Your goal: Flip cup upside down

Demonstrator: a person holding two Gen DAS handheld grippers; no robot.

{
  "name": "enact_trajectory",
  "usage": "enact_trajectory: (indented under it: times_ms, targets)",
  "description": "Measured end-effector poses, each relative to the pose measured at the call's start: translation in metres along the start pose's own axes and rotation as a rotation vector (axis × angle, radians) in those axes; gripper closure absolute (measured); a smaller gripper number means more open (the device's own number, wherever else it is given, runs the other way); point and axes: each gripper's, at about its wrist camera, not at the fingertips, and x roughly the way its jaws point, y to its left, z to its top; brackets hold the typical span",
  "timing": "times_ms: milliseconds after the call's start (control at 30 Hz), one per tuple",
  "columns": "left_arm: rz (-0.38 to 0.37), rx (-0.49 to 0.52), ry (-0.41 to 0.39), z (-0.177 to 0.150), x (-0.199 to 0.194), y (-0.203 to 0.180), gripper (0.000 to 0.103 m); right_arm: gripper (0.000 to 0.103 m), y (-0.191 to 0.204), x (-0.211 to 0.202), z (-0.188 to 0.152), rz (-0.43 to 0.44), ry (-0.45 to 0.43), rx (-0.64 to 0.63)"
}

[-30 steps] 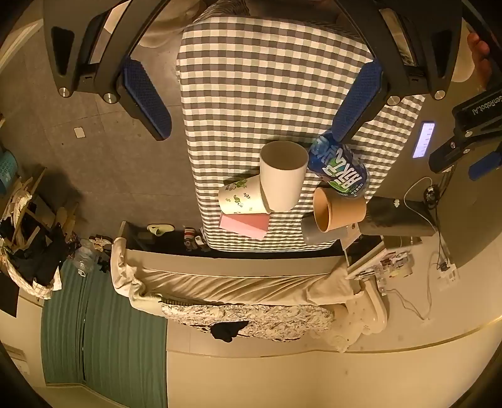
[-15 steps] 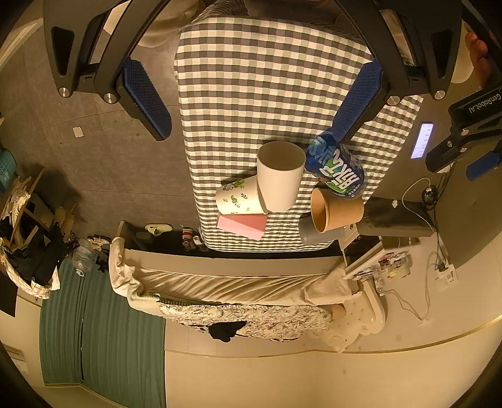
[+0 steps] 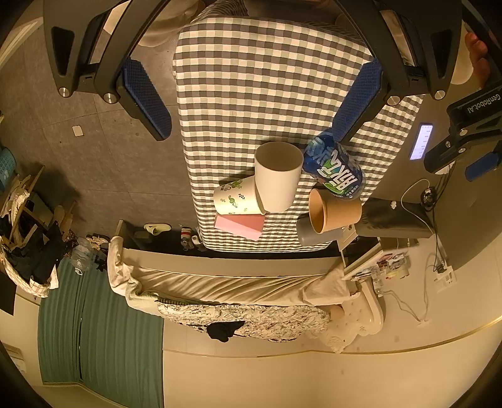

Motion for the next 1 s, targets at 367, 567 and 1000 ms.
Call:
enact_trajectory:
  times_ms: [367,567,1000]
  targets:
    - [-0.001,-0.001,0.000,0.0000,0.0005,0.0007,0.000,0.000,0.0013,0.0017,-0.0014,0.005,0.001,-0.003]
    - [0.000,-0.001,0.001,0.0004,0.0007,0.0008,0.000,0.000,0.0029,0.0019,-0.0011,0.006,-0.001,-0.004]
    - [-0.002,-0.001,0.001,-0.0013,0.0015,-0.0001,0.000,0.000,0.0068,0.0019,0.0030,0.014,-0.005,-0.008]
